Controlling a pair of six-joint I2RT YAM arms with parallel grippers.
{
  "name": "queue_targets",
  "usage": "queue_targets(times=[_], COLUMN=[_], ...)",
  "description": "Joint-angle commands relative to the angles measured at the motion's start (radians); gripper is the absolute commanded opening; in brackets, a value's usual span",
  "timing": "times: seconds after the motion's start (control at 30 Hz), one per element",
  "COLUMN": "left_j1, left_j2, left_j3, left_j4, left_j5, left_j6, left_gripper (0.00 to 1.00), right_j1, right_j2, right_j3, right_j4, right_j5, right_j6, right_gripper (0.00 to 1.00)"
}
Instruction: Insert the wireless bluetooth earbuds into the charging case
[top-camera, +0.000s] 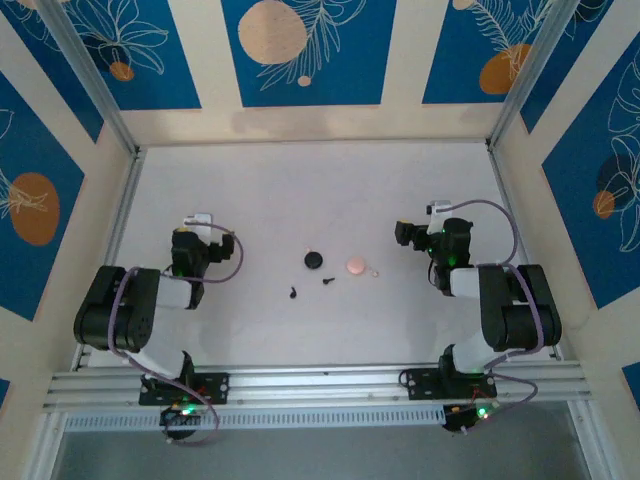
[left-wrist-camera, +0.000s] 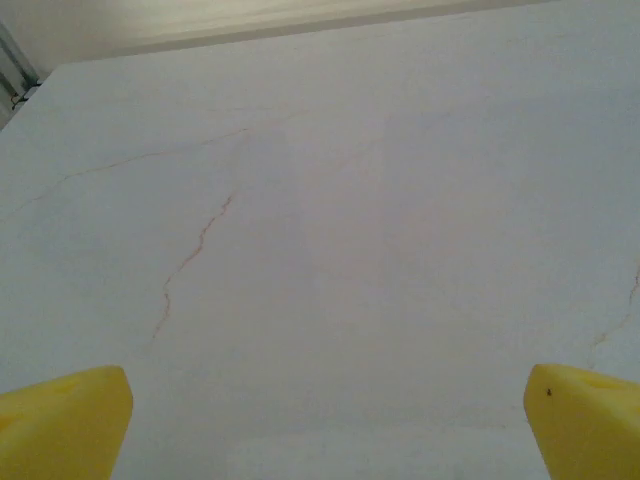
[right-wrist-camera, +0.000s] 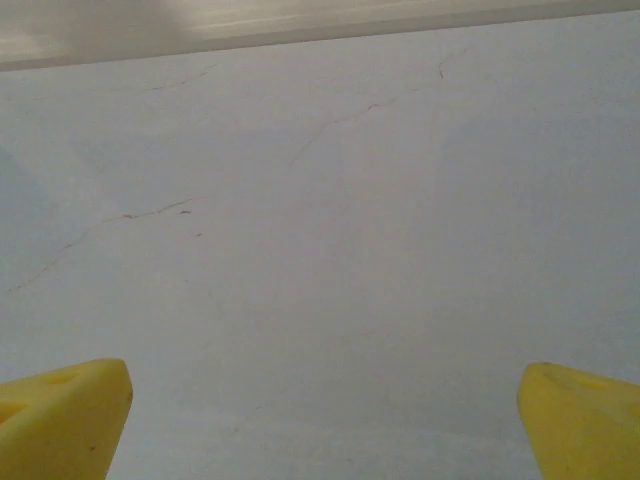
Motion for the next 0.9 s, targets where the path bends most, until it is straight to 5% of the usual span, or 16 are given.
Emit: queue_targets(times=[0.0, 0.77, 0.87], left_j1=[0.006, 0.006, 0.005], left_j2=[-0.009, -0.011, -0.023], left_j3=[0.015, 0.011, -0.002], left_j4=[0.011, 0.018, 0.035], left_j5=[0.024, 0.035, 0.073], left_j6=[0.009, 0.014, 0.029], left_gripper=[1.0, 1.0, 1.0], right_j1=[0.001, -0.001, 0.004], right_j2=[0.0, -0.004, -0.058], right_j3=[-0.01, -0.01, 0.036], right_j4=[0.031, 0.031, -0.097], right_j5=[0.017, 0.011, 0.012], right_j6=[-0.005, -0.006, -0.011], right_gripper=[0.99, 0.99, 0.99])
